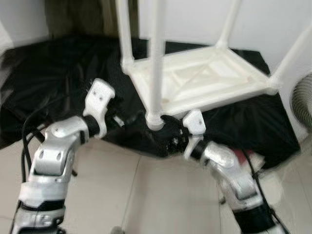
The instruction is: Building children table
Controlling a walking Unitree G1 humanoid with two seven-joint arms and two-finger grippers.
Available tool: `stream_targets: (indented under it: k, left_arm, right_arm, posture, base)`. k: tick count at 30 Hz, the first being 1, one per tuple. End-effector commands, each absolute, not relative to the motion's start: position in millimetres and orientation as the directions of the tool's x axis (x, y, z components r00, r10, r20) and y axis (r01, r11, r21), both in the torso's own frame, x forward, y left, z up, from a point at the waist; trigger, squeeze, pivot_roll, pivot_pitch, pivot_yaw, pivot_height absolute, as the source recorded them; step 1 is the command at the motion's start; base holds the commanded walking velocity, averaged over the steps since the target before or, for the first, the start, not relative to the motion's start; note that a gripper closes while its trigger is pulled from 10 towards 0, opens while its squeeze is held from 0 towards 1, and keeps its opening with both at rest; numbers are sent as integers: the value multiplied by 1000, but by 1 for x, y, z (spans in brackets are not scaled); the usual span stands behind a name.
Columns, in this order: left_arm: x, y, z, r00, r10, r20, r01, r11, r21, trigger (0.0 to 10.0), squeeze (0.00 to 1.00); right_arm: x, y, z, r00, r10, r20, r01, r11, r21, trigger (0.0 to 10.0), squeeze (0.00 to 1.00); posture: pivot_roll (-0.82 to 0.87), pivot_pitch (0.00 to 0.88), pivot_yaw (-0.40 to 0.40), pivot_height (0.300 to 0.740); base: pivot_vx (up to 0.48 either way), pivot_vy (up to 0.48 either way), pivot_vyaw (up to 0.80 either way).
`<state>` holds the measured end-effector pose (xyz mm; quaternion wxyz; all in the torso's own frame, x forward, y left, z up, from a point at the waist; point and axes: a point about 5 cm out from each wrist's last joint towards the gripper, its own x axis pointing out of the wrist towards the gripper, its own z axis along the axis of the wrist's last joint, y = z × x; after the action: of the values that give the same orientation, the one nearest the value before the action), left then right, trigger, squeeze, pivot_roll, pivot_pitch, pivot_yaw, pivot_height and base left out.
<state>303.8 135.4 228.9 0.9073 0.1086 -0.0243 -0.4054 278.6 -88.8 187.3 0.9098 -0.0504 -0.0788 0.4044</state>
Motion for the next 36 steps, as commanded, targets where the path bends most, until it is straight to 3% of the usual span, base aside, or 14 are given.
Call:
stream_targets:
  k: [1,27,36]
  left_arm:
    - [312,150,229,843,-538,-4,526,823,216,10000,0]
    - [311,153,221,878,-478,-16,470,857,210,10000,0]
    - [305,161,211,888,-460,-18,454,867,206,10000,0]
  right_arm:
    - [277,-84,191,653,748,115,-733,663,-152,10000,0]
    - [268,-77,186,642,760,97,-747,649,-145,10000,0]
    - [262,-91,177,699,710,89,-690,702,-175,10000,0]
  posture:
    - [-21,132,17,740]
    - [-23,116,5,740]
    - [-28,99,10,740]
  base:
    - [0,0,0]
    - [0,0,0]
    - [0,0,0]
